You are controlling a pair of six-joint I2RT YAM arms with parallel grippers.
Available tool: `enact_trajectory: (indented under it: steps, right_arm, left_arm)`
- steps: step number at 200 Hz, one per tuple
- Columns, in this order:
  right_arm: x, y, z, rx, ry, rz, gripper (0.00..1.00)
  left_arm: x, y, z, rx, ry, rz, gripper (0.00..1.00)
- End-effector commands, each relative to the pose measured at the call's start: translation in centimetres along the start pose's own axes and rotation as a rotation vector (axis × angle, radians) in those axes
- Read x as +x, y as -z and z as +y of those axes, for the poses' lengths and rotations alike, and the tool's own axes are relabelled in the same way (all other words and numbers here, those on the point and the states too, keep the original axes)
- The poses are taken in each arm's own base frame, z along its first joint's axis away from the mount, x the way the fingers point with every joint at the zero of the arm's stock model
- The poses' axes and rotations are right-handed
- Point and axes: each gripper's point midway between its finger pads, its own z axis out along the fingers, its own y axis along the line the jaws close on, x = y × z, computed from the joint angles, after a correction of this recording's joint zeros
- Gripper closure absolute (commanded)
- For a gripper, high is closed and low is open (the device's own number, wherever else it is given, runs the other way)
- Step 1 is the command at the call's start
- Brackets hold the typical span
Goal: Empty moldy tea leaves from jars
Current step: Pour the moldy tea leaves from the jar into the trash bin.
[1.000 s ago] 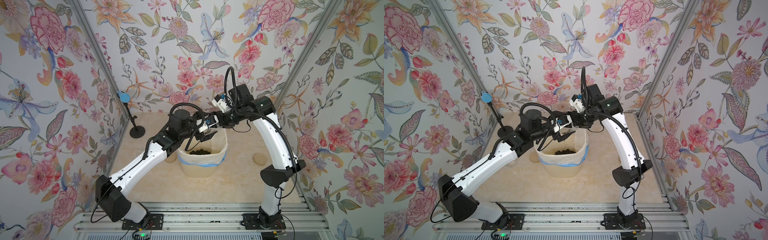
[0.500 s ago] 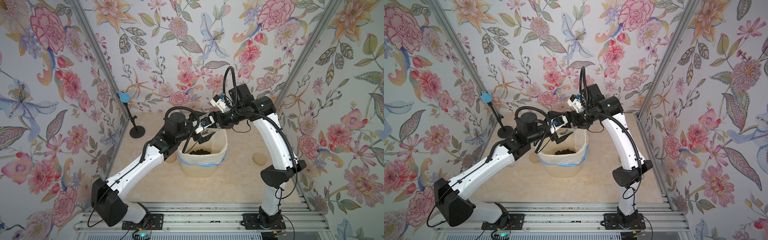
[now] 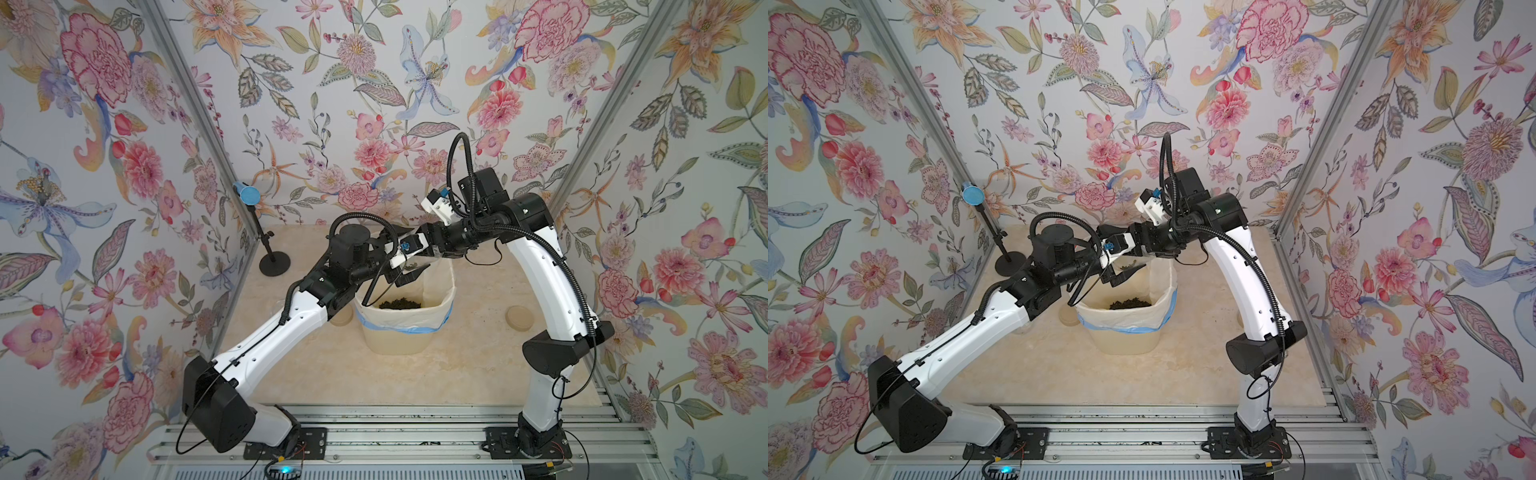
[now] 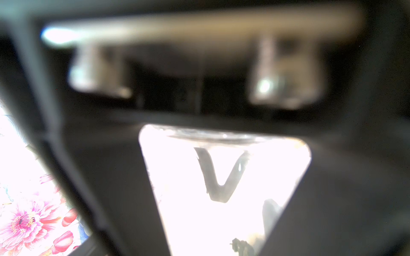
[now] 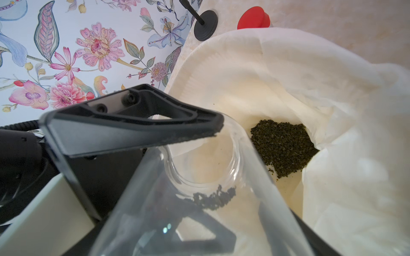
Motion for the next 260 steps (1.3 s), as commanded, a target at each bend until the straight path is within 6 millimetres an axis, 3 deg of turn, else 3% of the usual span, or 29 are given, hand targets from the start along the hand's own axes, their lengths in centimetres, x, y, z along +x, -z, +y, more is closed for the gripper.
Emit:
enact_trajectory:
  steps: [1,32,79,115,180,216,260]
  right_arm:
    - [0.9,3.0,3.0,-0.063,0.052,-0.038,0.47]
    - [0.9,3.7,2.5,-0.036,0.056,-0.058,0.24]
    - [1.1,3.6,1.8,-0.011,0.049,-0.053,0.06]
    - [1.1,3.5,1.4,-0.007,0.038,-0.048,0.0]
    - [1.0,3.5,1.0,-0.003,0.026,-0.046,0.0]
    - [0.1,6.8,-0.1,0.023,0.014,-0.134,0.0]
    - [-1.3,11.9,-1.9,0.062,-0.007,-0.289,0.0]
  left_arm:
    - [2.9,-0.2,1.5,-0.046,0.036,0.092,0.47]
    - [2.8,0.3,1.8,-0.056,0.051,0.065,0.51]
    - [2.6,0.6,2.0,-0.059,0.065,0.046,0.56]
    - [2.4,0.9,2.1,-0.064,0.062,0.038,0.62]
    - [1.7,1.3,2.5,-0.066,0.081,-0.005,0.67]
    - [0.7,2.2,2.6,-0.054,0.154,-0.085,0.63]
    - [-2.6,3.9,2.0,0.013,0.346,-0.25,0.63]
